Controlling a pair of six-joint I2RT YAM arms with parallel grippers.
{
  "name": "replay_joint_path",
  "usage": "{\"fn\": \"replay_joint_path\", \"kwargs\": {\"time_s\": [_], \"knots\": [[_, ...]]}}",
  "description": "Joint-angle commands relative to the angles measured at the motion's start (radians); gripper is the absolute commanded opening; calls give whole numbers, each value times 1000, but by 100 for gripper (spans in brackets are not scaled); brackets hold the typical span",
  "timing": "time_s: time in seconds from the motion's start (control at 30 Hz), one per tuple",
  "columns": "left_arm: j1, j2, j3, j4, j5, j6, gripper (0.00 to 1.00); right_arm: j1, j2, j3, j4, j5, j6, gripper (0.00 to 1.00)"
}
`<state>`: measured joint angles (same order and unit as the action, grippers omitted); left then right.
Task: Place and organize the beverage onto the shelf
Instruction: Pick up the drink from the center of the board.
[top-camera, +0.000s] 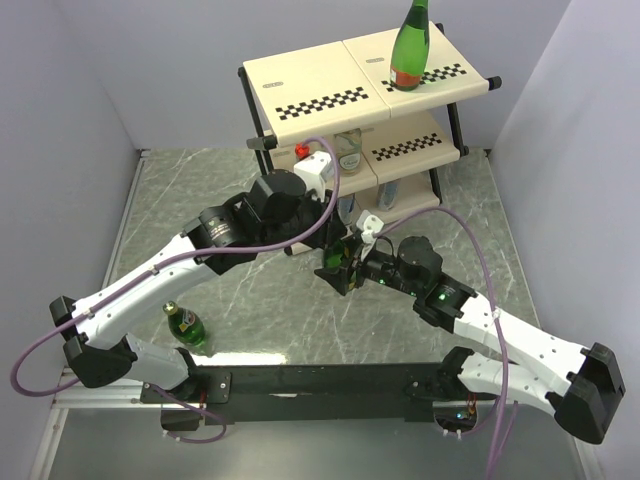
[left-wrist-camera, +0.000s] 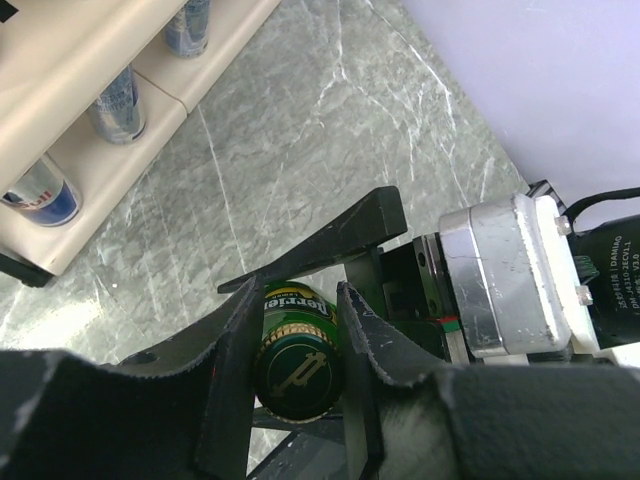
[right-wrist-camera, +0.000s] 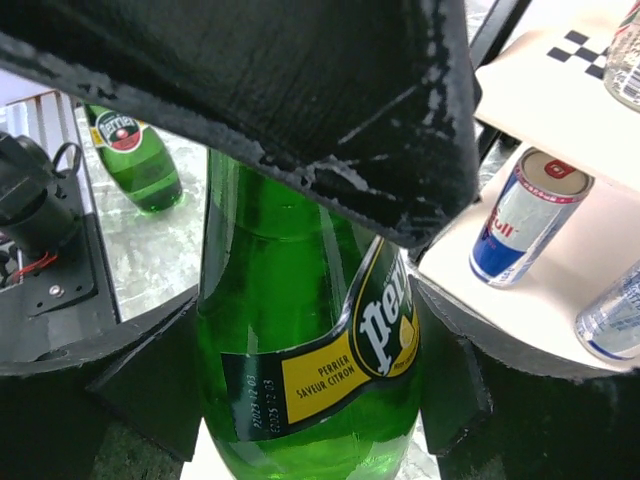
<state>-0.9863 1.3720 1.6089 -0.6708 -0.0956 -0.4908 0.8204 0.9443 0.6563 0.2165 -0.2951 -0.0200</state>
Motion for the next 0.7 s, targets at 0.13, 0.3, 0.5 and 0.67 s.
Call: {"fn": "replay_joint_path", "kwargs": {"time_s": [0.13, 0.3, 0.5, 0.67], "knots": [[-6, -44, 71, 188, 26, -25, 0, -13, -38, 60, -12, -111, -9, 0], [-8, -62, 36, 230, 60, -48, 38, -53, -94, 59, -19, -153, 0, 0], [-6, -80, 6, 277, 85, -61, 65, -84, -124, 65, -25, -185, 14, 0], [-6, -83, 40, 261, 66, -42, 77, -107, -141, 74, -45, -203, 12, 0]]}}
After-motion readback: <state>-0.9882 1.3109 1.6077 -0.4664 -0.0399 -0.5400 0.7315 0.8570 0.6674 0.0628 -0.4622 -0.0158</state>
